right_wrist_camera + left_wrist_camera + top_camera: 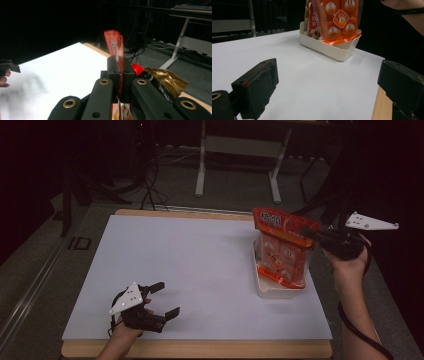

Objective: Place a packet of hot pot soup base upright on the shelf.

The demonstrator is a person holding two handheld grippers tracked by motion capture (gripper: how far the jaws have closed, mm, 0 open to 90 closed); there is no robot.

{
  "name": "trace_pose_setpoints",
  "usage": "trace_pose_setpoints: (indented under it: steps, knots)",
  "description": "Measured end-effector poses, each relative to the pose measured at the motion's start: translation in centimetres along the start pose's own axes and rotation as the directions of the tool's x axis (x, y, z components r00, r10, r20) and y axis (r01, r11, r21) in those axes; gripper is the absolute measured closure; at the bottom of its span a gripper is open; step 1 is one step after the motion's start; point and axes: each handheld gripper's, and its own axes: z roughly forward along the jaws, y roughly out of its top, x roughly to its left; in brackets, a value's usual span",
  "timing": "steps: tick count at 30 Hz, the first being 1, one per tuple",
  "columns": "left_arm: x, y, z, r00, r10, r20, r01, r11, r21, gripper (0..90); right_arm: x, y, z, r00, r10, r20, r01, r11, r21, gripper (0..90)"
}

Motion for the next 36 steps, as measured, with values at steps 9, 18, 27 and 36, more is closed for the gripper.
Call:
trace_pose_setpoints:
  steps: [9, 18, 27, 36]
  knots:
    - [-0.1, -0.2, 0.3, 1.0, 0.003, 0.006, -0.003, 0.9999, 0.011, 4.0, -0.5, -3.2, -1.3, 0.9966, 0.082, 0.012, -0.082, 0.9962, -0.029, 90.0]
    - [0.1, -0.3, 0.3, 1.0, -0.001, 0.002, 0.001, 0.9999, 0.015, 4.0, -1.1, -5.8, -2.4, 0.9913, 0.125, 0.04, -0.124, 0.9917, -0.034, 90.0]
    - [0.0, -0.4, 0.5, 1.0, -0.006, 0.006, 0.005, 0.9998, 0.021, 4.0, -1.6, -8.6, -3.4, 0.9808, 0.183, 0.066, -0.182, 0.983, -0.02, 89.3]
    - [0.0, -0.6, 0.5, 1.0, -0.004, 0.006, 0.003, 0.9997, 0.025, 4.0, -0.2, -6.3, -4.5, 0.9876, 0.139, 0.074, -0.133, 0.988, -0.078, 62.6]
